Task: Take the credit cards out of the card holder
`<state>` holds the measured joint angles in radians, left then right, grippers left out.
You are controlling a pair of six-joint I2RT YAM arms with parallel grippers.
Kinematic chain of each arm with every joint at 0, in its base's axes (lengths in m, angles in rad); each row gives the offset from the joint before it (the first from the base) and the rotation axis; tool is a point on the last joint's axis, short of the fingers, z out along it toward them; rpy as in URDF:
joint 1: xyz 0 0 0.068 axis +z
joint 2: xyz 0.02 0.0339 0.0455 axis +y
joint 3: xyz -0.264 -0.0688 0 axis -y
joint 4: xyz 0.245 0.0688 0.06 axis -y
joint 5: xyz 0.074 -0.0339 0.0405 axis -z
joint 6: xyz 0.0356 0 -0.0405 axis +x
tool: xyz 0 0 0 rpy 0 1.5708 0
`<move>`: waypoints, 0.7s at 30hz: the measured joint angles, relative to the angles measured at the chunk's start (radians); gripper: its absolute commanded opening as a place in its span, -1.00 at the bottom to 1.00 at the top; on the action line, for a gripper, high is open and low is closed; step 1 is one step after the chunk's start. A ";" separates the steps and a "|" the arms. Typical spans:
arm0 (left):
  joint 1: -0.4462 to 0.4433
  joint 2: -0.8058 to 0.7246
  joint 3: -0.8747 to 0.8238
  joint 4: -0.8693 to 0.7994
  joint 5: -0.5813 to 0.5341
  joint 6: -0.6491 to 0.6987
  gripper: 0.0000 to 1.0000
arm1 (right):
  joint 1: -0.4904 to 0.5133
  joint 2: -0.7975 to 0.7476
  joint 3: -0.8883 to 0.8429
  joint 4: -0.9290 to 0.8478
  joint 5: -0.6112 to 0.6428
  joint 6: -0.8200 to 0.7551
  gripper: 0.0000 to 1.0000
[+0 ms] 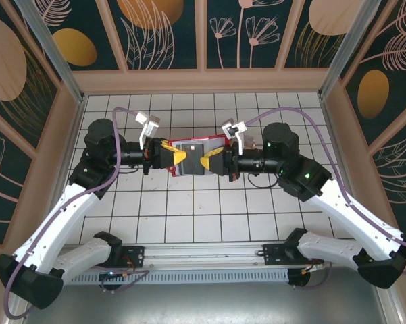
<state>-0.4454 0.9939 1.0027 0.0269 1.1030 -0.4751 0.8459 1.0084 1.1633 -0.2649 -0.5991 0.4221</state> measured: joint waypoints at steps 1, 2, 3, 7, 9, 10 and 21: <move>0.000 0.000 0.000 0.000 0.000 0.000 -1.00 | 0.000 -0.001 -0.001 0.001 0.000 0.000 -0.91; 0.000 0.001 0.000 0.000 0.000 0.000 -1.00 | 0.000 -0.002 -0.001 0.001 -0.001 0.000 -0.92; 0.000 0.001 0.000 0.000 0.001 0.000 -1.00 | 0.000 -0.003 -0.002 0.001 -0.001 0.000 -0.95; 0.000 0.002 0.000 0.000 0.001 0.000 -0.89 | 0.000 -0.005 -0.007 0.005 0.000 0.000 -1.00; 0.000 0.002 0.000 0.000 0.001 0.000 -0.84 | 0.000 -0.008 -0.010 0.008 0.000 0.000 -1.00; 0.000 0.002 0.000 0.000 0.001 0.000 -0.83 | 0.000 -0.009 -0.010 0.008 0.001 0.000 -1.00; -0.008 0.002 0.000 0.007 0.008 0.000 -0.76 | 0.009 -0.032 -0.016 0.003 0.027 -0.002 -1.00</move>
<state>-0.4530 0.9958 1.0023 0.0338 1.1110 -0.4747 0.8547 0.9764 1.1469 -0.2615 -0.5724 0.4206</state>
